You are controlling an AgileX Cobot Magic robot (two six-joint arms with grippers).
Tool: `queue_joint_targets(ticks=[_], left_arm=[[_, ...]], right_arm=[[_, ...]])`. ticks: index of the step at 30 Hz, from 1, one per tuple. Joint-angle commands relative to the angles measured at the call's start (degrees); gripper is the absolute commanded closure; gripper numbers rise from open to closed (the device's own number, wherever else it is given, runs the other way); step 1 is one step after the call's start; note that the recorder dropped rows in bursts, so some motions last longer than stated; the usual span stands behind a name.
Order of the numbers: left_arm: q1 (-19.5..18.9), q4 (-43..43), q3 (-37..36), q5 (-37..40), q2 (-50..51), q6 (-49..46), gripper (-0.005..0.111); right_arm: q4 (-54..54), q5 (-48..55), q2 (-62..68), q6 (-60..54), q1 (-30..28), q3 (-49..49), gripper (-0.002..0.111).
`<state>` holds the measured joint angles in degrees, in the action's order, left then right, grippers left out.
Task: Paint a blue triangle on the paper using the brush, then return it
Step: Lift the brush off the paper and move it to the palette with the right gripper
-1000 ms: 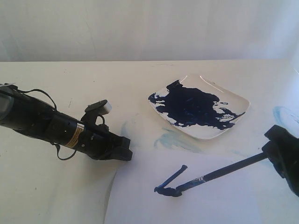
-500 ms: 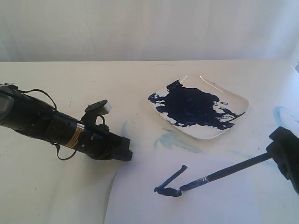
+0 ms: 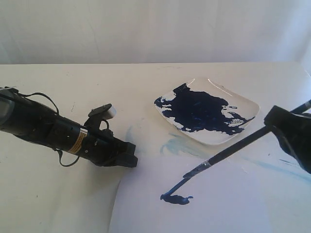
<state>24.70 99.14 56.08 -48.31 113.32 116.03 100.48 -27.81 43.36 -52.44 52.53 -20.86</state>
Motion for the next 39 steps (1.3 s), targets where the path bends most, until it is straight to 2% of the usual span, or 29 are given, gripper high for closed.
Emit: queue_joint_targets(ticks=[1,4,10,14,28,35,39], left_arm=[[0.26,0.81,-0.05,0.32,0.07,0.03,0.107],[0.26,0.81,-0.05,0.32,0.07,0.03,0.107],[0.26,0.81,-0.05,1.05,0.07,0.03,0.107],[0.26,0.81,-0.05,1.28,0.07,0.03,0.107],[0.26,0.81,-0.05,1.38,0.07,0.03,0.107],[0.26,0.81,-0.05,1.24,0.07,0.03,0.107],[0.26,0.81,-0.05,1.24,0.07,0.03,0.107]], right_arm=[[-0.53,-2.74,1.71,-12.48,0.04,-3.58,0.108],[-0.53,-9.38,3.39,-22.86,0.04,-6.51,0.108],[-0.53,-17.77,6.94,-34.87,0.04,-13.43,0.108],[-0.53,-17.76,8.28,-37.99,0.04,-15.76,0.108],[-0.53,-25.54,12.06,-59.16,0.04,-23.40,0.108],[-0.53,-25.51,12.06,-61.26,0.04,-25.99,0.108],[-0.53,-16.26,11.82,-55.32,0.04,-26.65,0.108]])
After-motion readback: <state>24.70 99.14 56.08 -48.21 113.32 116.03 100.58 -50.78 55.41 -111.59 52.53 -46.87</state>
